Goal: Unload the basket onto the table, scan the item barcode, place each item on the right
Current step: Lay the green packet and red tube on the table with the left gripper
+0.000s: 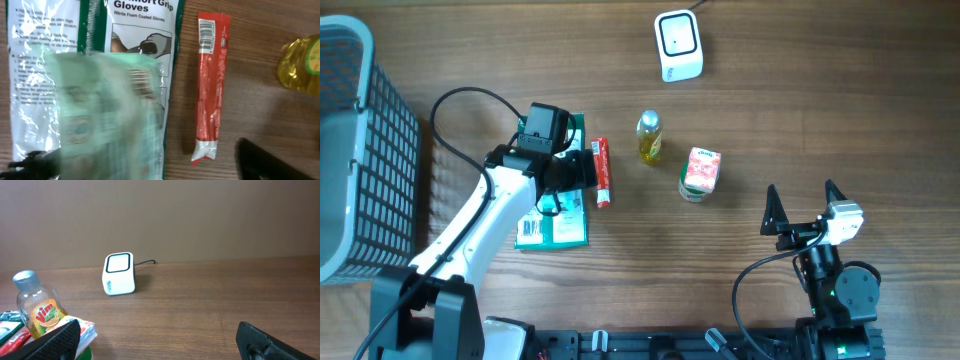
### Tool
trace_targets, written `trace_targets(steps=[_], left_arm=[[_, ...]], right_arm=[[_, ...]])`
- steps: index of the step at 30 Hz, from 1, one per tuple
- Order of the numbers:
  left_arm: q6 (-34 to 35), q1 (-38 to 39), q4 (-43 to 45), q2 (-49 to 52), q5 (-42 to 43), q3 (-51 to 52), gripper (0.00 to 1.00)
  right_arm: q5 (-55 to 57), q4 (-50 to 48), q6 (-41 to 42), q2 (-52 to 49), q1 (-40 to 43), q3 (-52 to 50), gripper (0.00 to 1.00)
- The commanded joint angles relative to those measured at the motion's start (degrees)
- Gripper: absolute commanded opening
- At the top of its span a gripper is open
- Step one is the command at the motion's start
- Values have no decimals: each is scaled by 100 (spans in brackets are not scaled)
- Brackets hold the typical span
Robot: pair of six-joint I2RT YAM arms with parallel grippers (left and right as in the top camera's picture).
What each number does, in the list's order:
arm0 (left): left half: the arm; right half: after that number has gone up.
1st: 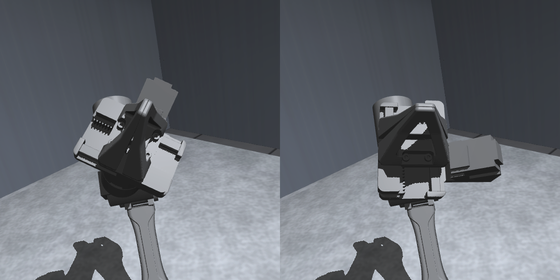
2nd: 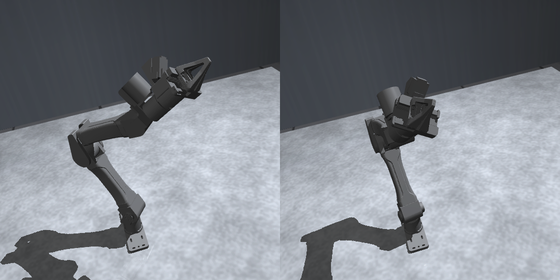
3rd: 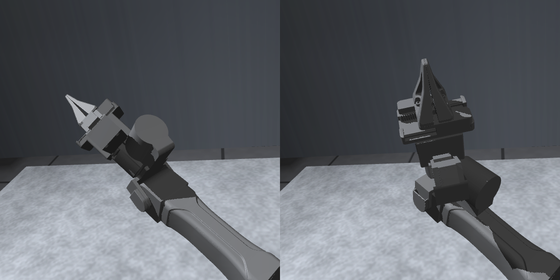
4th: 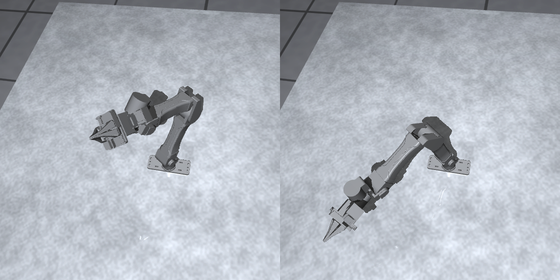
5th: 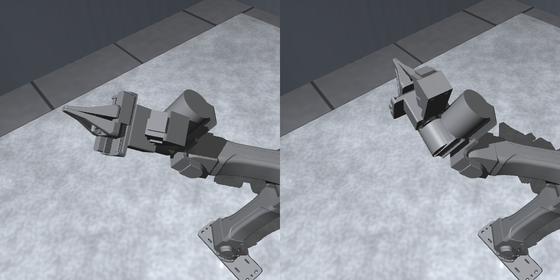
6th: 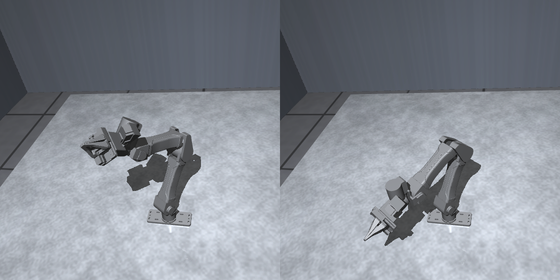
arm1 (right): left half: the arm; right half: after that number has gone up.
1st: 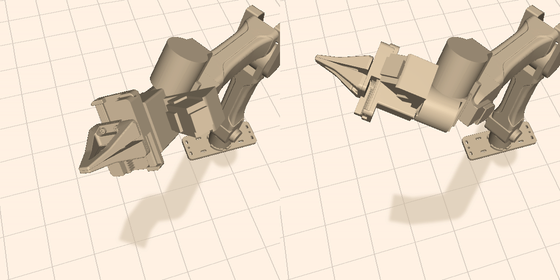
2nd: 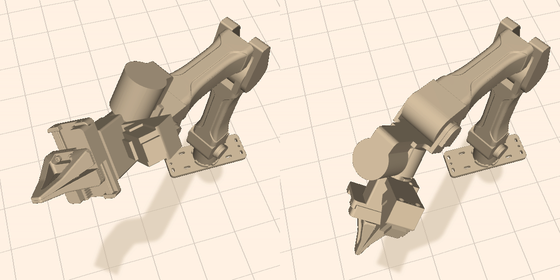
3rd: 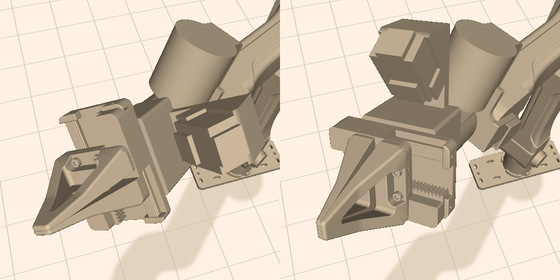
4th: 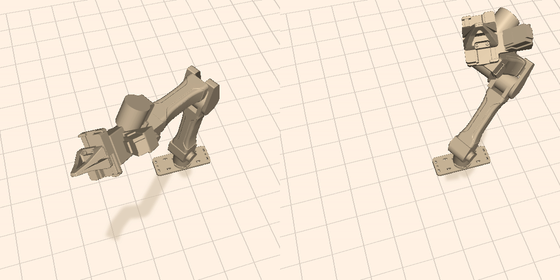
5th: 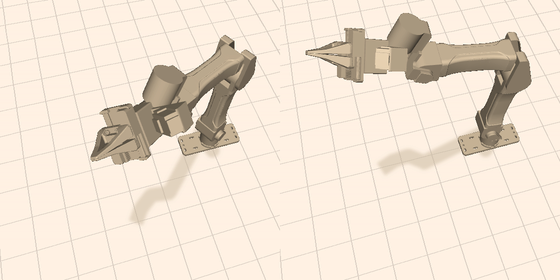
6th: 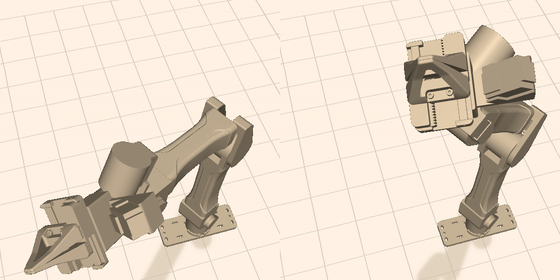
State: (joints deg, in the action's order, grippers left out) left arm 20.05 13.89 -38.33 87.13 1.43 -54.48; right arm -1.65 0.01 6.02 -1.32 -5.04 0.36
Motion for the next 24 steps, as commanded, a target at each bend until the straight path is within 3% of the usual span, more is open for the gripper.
trace_targets(steps=[1,2,3,4,8,16,20,24], left_arm=[[-28,81,-223,33,79,26,4],[-33,81,-245,33,9,26,20],[-33,79,-238,33,-28,26,77],[-33,74,-214,33,-52,26,100],[-83,72,-94,33,-142,26,100],[-164,-409,68,-280,-2011,-424,100],[-363,-1252,844,-422,-1908,-603,100],[-916,-2135,1561,-420,-1154,-603,100]], right_arm=[[13,-22,35,2,24,-7,100],[13,-22,35,2,24,-7,100],[13,-22,35,2,24,-7,100],[13,-22,33,2,24,-7,100],[13,-22,35,2,24,-7,100],[13,-22,35,2,24,-7,100],[13,-22,33,2,24,-7,100],[13,-22,35,2,24,-7,100]])
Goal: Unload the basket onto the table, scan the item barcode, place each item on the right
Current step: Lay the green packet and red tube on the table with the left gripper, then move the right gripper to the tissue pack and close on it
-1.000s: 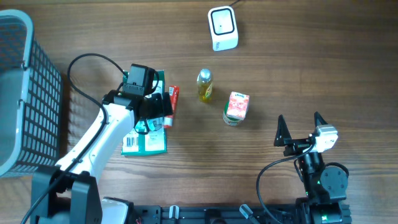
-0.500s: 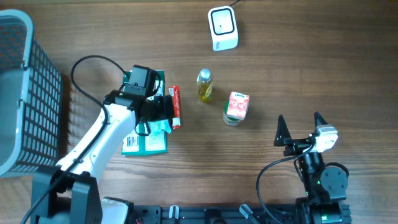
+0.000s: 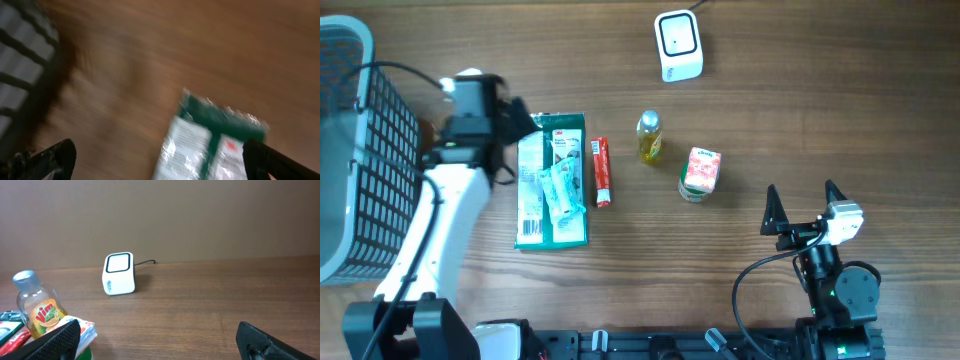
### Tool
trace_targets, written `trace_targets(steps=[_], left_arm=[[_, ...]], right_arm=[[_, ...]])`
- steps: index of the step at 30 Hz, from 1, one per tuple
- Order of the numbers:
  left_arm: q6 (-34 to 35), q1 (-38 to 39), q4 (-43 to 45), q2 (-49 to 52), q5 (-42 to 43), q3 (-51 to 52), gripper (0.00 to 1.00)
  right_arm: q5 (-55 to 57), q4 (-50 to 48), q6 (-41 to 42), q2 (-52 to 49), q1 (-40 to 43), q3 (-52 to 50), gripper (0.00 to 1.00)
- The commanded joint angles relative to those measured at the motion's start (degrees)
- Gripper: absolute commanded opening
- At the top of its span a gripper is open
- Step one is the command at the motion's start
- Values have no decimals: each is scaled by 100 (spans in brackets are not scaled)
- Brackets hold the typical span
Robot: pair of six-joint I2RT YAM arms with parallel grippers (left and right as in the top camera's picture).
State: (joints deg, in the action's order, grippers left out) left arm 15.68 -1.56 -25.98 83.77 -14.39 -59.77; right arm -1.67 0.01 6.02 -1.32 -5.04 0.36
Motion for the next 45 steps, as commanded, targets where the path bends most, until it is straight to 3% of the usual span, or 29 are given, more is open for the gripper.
trace_targets(steps=[1,7,42,45], left_arm=[[-476,-774,404,-83,431,-74,100],[-479,-1217,15,-83,452,-72,100],[-479,-1217,-63,-83,452,-72,100],[-479,-1217,-63,-83,452,-72,100]], right_arm=[[15,-22,33,2,24,-7,100],[15,-22,35,2,24,-7,100],[9,-26,46,2,24,-7,100],[-584,-42,951,2,24,-7,100]])
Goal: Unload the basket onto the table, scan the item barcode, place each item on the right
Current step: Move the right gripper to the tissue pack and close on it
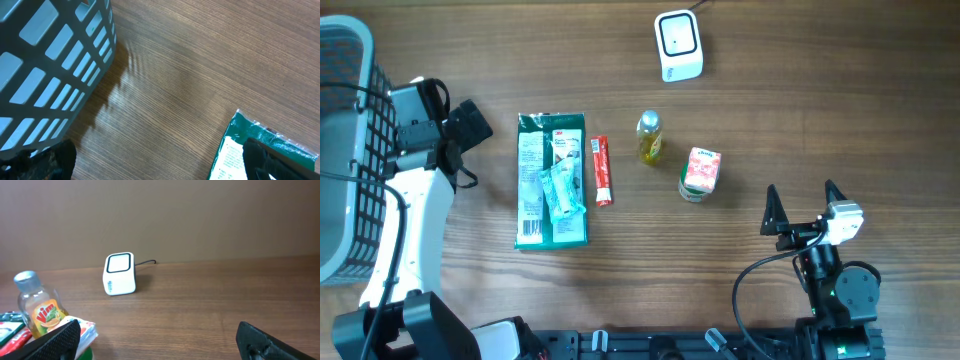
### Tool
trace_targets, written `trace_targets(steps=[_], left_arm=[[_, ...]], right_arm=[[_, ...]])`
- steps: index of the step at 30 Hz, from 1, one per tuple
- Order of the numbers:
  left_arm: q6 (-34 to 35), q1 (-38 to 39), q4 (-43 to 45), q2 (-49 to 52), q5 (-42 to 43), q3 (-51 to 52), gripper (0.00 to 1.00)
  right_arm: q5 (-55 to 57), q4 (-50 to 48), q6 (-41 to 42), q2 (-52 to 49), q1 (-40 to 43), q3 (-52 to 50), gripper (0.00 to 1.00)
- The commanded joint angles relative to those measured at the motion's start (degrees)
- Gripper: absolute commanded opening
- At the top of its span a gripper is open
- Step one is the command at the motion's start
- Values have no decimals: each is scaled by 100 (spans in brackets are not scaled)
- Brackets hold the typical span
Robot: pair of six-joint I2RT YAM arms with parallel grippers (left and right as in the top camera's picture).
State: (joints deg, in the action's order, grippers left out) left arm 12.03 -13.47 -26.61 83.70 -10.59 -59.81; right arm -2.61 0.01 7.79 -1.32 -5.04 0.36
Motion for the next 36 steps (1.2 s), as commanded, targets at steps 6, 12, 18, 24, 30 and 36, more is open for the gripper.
trace_targets(steps=[6,12,18,24,30,36], left_arm=[[-114,-26,0,-76,72,-68,100],[-114,-26,0,-76,72,-68,100],[-114,-26,0,-76,72,-68,100],[-114,-26,0,-76,72,-68,100],[-111,-26,0,-76,72,-68,100],[-114,-26,0,-76,72,-68,100]], right_arm=[[-776,-74,3595,-2,24,-7,100],[-1528,-20,3519,-107,24,87,100],[-1506,807,3158,-662,24,1532,100],[-1279,3882,2304,-2931,24,4809,100],[-1176,5700,2044,-5090,24,6594,100],[-1766,5796,1849,-6583,-20,6590,63]])
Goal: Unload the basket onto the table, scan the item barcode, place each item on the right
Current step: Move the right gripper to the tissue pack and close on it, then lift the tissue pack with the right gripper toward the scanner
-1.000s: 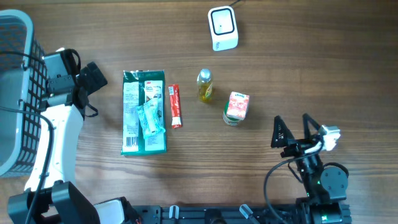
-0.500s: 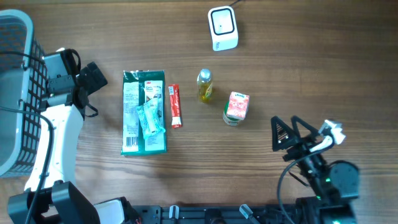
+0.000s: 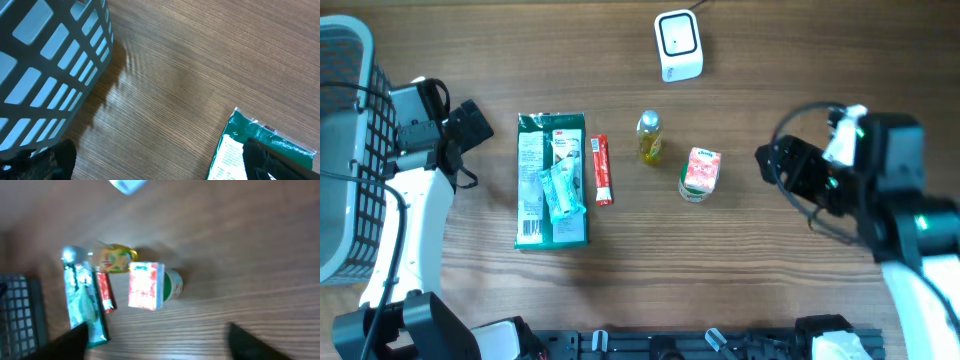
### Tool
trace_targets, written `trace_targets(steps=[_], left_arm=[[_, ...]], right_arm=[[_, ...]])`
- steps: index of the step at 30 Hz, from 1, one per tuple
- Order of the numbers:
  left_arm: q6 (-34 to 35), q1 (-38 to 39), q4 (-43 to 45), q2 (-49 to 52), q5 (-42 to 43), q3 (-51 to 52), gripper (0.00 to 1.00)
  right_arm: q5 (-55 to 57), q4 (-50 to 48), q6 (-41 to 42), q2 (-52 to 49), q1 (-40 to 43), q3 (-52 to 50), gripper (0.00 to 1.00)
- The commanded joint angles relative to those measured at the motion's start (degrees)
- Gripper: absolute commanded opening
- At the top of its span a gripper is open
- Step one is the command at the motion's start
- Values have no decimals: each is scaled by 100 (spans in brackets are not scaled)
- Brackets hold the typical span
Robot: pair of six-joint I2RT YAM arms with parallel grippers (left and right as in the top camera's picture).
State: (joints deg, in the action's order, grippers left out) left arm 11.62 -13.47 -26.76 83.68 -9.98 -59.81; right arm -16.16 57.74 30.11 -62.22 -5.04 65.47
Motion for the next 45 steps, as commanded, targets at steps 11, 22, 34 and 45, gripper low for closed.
trace_targets(steps=[11,22,34,45], left_arm=[[-72,-26,15,-74,11,-68,100],[-72,-26,15,-74,11,-68,100],[-72,-26,15,-74,11,-68,100],[-72,-26,15,-74,11,-68,100]], right_arm=[[-1067,-474,-1097,-2649,-516,50,48],[-1064,-1082,-1047,-2835,-704,-125,46],[-898,-1362,-1045,-2839,-848,-374,43],[-870,-1626,-997,-2839,-850,-748,21]])
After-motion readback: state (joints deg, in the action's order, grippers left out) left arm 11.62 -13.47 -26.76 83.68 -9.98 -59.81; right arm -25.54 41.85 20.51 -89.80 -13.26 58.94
